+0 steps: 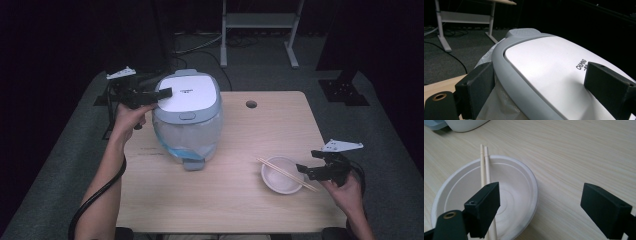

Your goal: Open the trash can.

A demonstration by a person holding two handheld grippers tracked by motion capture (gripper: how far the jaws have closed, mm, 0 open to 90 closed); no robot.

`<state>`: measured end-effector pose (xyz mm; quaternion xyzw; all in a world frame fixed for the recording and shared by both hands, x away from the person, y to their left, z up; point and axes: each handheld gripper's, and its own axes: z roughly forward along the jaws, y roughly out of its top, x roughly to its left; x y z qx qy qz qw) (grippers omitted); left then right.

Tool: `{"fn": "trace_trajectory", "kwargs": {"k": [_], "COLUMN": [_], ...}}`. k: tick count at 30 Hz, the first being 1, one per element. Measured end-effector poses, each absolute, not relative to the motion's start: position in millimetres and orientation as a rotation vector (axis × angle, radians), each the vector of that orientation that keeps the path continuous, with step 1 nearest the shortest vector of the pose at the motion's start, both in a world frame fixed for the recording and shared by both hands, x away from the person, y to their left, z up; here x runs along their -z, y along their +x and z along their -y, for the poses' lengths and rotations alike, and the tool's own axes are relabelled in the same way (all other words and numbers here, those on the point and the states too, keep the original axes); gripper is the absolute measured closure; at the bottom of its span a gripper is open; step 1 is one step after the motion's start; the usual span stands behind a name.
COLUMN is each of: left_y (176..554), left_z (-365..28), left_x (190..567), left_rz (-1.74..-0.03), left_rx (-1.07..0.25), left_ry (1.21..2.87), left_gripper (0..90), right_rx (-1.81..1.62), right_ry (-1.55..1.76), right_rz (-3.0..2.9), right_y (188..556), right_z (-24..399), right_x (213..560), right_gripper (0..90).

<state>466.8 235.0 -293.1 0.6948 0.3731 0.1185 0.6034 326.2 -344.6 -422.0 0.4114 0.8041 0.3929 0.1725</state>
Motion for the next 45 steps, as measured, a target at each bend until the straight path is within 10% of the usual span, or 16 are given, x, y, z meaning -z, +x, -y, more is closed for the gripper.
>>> {"fn": "trace_trajectory", "kwargs": {"k": [45], "left_y": [421], "left_z": [-217], "left_x": [285], "left_rz": [-0.769], "left_rx": [-0.361], "left_ry": [1.679], "left_gripper": [8.6], "right_rx": [-1.117], "right_ry": [1.155], "right_rz": [-2.287], "right_y": [326], "right_z": [343], "right_x": [420], "right_gripper": [14.5]}}
